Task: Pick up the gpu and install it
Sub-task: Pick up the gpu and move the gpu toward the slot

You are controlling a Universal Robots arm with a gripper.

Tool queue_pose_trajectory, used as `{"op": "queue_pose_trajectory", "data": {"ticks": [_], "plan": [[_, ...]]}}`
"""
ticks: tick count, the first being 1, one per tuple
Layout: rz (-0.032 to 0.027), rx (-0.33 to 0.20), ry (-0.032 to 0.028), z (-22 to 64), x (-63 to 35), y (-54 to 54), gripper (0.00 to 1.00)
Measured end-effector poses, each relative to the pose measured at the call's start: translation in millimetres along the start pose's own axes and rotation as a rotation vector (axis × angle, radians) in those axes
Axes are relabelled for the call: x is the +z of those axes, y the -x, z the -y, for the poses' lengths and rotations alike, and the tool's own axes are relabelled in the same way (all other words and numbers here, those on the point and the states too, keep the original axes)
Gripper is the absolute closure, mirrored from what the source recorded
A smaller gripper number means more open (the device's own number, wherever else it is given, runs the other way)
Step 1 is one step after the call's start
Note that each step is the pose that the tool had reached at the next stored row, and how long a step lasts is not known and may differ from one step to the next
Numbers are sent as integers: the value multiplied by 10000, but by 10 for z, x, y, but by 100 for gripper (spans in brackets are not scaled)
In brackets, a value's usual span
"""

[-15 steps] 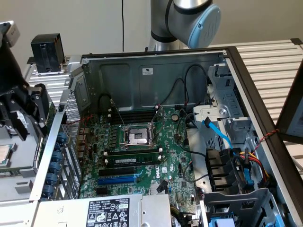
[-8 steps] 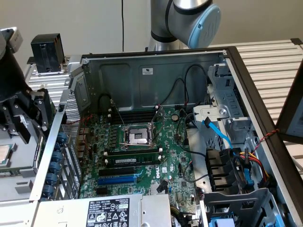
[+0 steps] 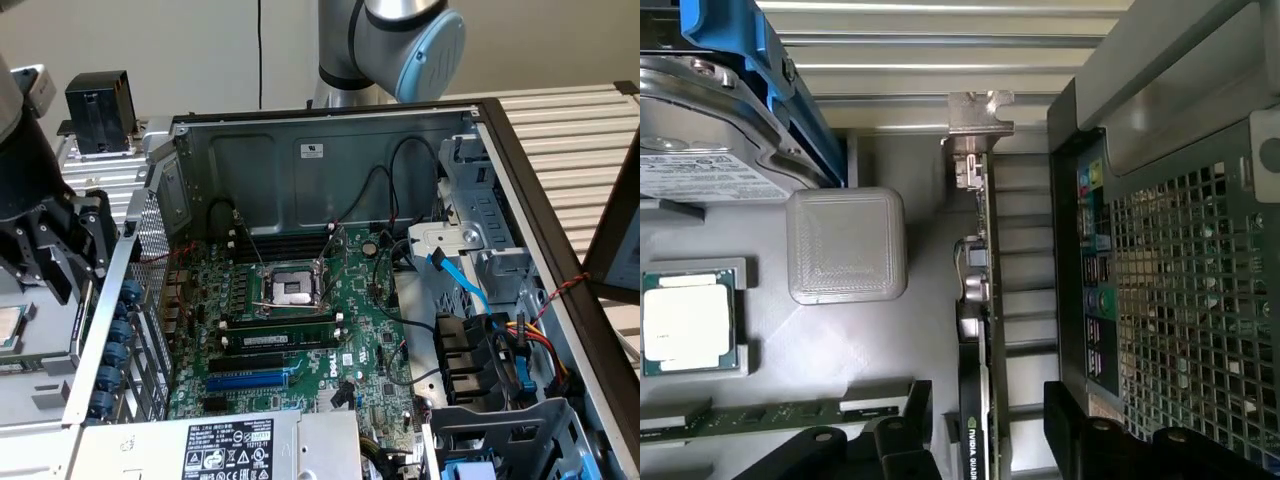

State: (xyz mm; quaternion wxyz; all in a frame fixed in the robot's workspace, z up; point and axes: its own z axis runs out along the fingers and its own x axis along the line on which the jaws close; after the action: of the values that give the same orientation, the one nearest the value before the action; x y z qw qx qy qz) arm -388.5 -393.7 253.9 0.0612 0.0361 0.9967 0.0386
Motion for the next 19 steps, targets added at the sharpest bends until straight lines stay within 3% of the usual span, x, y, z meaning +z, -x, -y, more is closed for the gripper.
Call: {"op": "queue_pose_trajectory", "data": {"ticks": [7,11,19], "plan": [[126,-1,38,-53,63,-14,44],[133,-1,38,-56,88,-54,44],[209,-4,62,-53,183,-69,44]]}}
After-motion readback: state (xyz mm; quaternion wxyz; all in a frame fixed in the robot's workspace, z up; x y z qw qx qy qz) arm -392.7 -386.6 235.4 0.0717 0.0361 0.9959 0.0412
